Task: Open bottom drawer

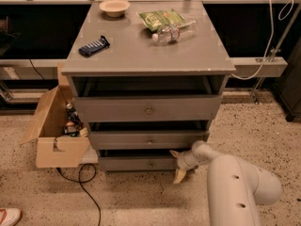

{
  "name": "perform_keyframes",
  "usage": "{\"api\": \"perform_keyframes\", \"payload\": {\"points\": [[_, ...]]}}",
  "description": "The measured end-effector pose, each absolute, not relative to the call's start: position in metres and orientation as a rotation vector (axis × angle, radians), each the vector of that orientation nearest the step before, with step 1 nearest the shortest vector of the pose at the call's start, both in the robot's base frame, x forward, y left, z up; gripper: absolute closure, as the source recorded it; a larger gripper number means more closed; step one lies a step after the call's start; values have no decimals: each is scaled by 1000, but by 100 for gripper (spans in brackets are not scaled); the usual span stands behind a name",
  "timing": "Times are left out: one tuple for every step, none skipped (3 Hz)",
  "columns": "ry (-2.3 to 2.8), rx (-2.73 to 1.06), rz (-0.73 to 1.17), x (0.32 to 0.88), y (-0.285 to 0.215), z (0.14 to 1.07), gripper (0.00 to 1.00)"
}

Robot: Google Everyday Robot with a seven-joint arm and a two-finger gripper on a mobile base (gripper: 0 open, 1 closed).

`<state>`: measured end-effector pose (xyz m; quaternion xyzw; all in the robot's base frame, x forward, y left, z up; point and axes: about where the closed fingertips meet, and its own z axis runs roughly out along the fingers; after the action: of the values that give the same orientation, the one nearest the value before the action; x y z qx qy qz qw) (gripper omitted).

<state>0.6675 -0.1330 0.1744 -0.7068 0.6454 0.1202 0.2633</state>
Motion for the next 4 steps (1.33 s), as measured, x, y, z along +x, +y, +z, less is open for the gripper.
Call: {"api": "perform_keyframes", "payload": {"points": [[1766,-1913,346,673,-131,160,0],[1765,-1927,379,669,-127,152,27],[1765,-1927,379,669,-127,155,50],[1765,-1927,379,669,-127,161,73]]}}
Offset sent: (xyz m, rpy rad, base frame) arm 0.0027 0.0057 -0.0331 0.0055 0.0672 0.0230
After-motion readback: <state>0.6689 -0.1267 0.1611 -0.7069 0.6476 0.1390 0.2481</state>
